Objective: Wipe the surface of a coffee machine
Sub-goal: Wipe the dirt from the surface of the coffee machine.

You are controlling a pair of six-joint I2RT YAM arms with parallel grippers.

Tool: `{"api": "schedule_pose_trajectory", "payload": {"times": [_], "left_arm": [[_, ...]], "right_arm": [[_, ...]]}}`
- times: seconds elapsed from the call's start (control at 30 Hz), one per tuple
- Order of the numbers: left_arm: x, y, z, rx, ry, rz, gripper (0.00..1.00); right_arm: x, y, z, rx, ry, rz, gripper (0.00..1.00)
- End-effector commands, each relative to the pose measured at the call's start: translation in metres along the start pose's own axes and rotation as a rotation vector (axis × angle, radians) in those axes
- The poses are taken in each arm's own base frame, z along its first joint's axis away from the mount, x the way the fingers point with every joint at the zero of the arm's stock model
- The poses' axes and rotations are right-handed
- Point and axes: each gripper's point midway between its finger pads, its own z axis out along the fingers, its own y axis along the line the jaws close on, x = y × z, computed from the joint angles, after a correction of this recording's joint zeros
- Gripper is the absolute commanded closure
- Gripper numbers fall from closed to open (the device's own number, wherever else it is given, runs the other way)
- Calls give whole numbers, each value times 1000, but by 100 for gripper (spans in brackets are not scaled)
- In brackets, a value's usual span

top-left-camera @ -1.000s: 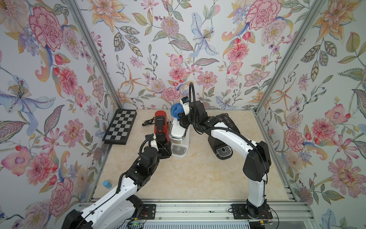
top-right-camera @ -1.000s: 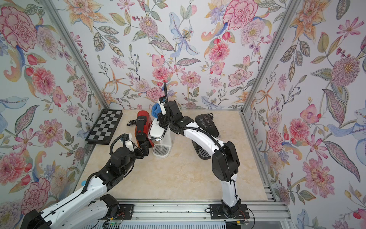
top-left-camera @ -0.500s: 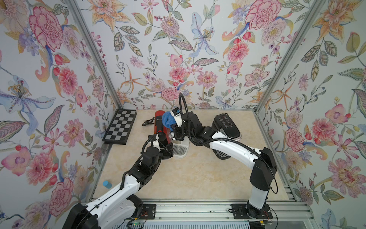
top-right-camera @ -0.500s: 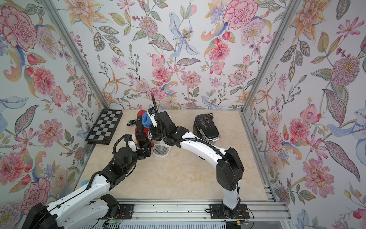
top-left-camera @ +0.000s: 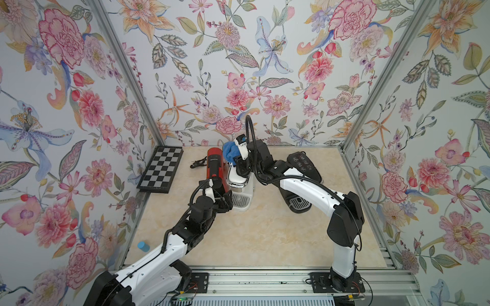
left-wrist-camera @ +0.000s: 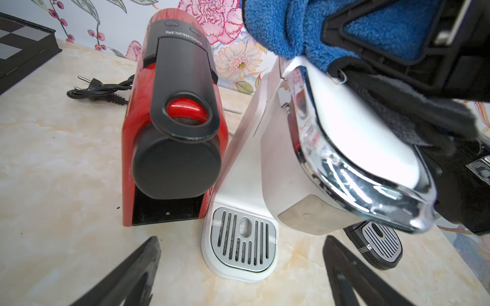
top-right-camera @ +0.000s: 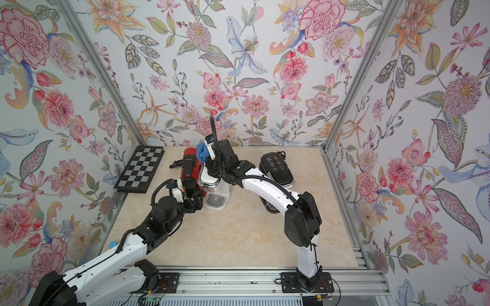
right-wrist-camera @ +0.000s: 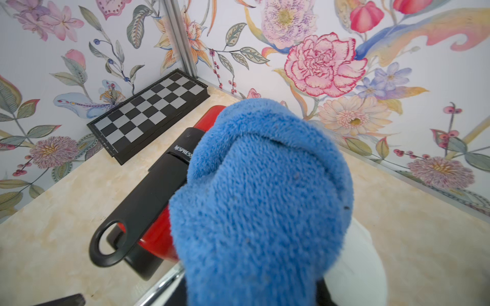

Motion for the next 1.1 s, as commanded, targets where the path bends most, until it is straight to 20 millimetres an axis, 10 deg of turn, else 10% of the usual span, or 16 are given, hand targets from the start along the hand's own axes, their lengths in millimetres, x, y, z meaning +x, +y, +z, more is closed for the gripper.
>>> {"api": "schedule_pose_trajectory", "payload": {"times": [0.0,0.23,0.57,1.07], "left_arm": [[2,6,-2,-10,-2,-16,4],[3,6,0,-9,-3,-20,4],[1,-4,8,21,7,-21,4],[0,-5,8,22,18,-22,4]], "right_arm": [[24,-21,5,41,70,29,68],[63,-16,-14,39,120,39,68],[63,64,-37,-79,86,-33,68],[30,-17,8,15,44,79,68]]}}
